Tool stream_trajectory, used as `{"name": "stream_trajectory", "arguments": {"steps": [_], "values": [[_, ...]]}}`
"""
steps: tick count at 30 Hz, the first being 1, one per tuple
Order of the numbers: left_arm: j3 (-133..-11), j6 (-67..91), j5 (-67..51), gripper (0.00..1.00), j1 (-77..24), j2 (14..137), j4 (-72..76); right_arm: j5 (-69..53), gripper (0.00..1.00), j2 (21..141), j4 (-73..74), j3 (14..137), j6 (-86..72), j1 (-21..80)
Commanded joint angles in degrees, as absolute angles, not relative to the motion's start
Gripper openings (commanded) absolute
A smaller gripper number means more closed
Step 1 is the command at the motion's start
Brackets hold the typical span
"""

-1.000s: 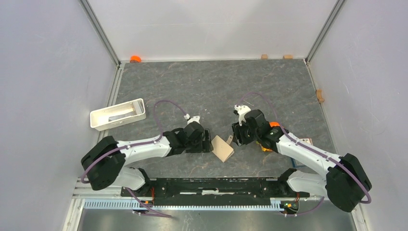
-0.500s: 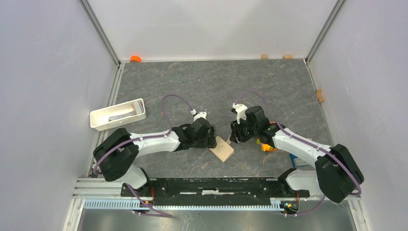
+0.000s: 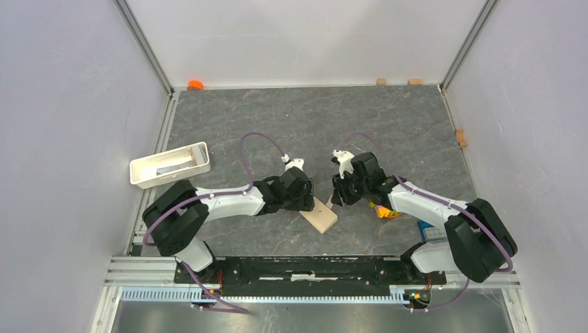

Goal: Put the credit cards into the card holder
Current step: Close the card holder at the center of the board.

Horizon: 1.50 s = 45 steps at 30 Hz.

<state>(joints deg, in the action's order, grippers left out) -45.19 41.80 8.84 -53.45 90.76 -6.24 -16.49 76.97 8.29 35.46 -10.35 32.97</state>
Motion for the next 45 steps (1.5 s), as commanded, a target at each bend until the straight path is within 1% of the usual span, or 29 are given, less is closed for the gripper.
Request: {"name": "stream_trajectory", "arguments": {"steps": [1, 4, 8, 13, 18, 19, 22, 24, 32, 36, 45], "values": [[-45.45, 38.29, 7.88, 0.71, -53.7, 93.41, -6.99, -16.71, 0.34, 77.02, 5.72, 38.39, -9.45, 32.44], [-45.27, 37.18, 7.61, 0.68, -53.87, 93.62, -7.03, -16.99, 0.33, 77.17, 5.54, 38.67, -9.4, 32.26], [-45.83, 35.26, 7.7, 0.66, -54.14, 94.27, -7.85, -17.25, 0.29, 77.49, 5.36, 38.76, -9.31, 32.07], [-46.44, 33.04, 7.77, 0.65, -54.66, 95.1, -8.91, -17.74, 0.24, 77.78, 5.38, 38.76, -8.97, 31.9], [-47.1, 31.39, 8.35, 0.64, -55.1, 95.75, -9.86, -18.36, 0.22, 78.22, 5.67, 38.68, -8.64, 31.9], [-47.29, 31.17, 8.57, 0.63, -55.15, 95.79, -10.16, -18.35, 0.2, 78.23, 5.63, 38.54, -8.67, 31.93], [-47.38, 30.54, 8.88, 0.61, -55.32, 96.08, -10.68, -18.47, 0.07, 78.23, 5.26, 38.29, -8.57, 31.9], [-47.33, 30.34, 8.96, 0.59, -55.52, 96.19, -10.72, -19.52, 0.04, 77.76, 4.53, 37.89, -8.5, 31.9], [-46.78, 30.88, 9.23, 0.55, -56.05, 96.22, -10.8, -22.89, 0.03, 75.51, 1.75, 34.74, -8.57, 32.71], [-46.93, 31.17, 9.06, 0.54, -56.34, 96.54, -10.74, -23.75, 0.0, 74.39, 0.44, 33.07, -8.99, 33.93], [-46.83, 32.31, 8.99, 0.53, -56.78, 97.01, -10.7, -20.47, 0.0, 73.04, -5.61, 28.94, -11.64, 39.71]]}}
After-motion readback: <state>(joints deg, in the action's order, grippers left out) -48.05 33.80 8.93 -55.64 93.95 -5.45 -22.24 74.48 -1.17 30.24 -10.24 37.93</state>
